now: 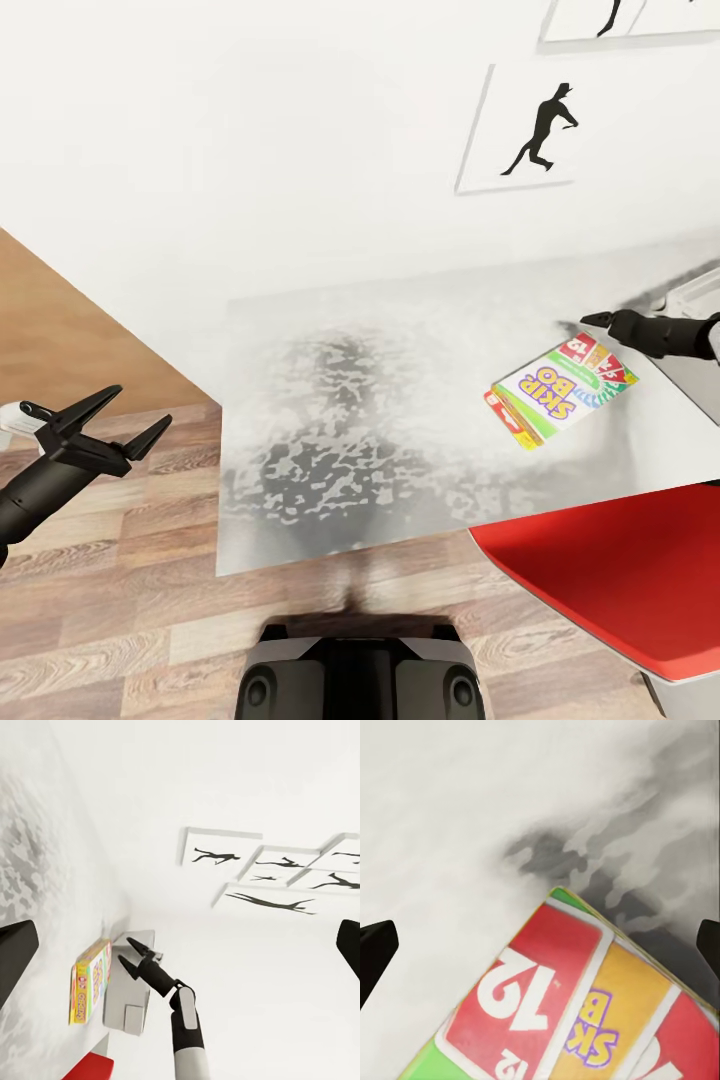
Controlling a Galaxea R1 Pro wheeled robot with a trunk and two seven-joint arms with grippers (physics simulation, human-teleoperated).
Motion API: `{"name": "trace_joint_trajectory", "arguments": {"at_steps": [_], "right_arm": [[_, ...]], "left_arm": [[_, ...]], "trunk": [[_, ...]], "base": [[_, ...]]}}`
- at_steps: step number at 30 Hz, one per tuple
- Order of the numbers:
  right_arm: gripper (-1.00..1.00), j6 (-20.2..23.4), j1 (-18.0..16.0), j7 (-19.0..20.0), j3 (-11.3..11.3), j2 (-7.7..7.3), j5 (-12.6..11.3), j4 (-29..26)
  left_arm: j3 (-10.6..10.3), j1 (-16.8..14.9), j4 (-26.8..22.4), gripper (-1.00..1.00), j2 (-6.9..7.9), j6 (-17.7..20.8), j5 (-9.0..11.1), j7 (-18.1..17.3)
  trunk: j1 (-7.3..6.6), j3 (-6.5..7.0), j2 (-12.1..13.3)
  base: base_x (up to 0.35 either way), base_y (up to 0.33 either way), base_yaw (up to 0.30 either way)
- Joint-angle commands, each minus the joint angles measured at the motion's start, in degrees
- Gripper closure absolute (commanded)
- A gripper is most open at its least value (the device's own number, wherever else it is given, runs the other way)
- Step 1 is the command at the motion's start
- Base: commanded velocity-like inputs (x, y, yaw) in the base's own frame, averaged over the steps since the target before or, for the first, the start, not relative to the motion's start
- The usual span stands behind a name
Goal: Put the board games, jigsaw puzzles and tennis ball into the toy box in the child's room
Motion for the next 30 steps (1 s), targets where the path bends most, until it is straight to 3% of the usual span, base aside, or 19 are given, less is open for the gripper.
{"name": "trace_joint_trajectory", "arguments": {"at_steps": [1, 30], "right_arm": [[-1.00, 0.3, 0.0, 0.5, -0.2, 0.02, 0.5, 0.0], [-1.00, -2.9, -0.9, 0.4, -0.3, 0.02, 0.5, 5.0]], "left_arm": [[0.0, 0.0, 0.0, -1.00, 0.01, 0.2, -0.5, -0.5], [0.0, 0.0, 0.0, -1.00, 0.01, 0.2, -0.5, -0.5]], "trunk": [[0.03, -0.07, -0.1], [0.03, -0.07, -0.1]], "base": [[0.000, 0.000, 0.000], [0.000, 0.000, 0.000]]}}
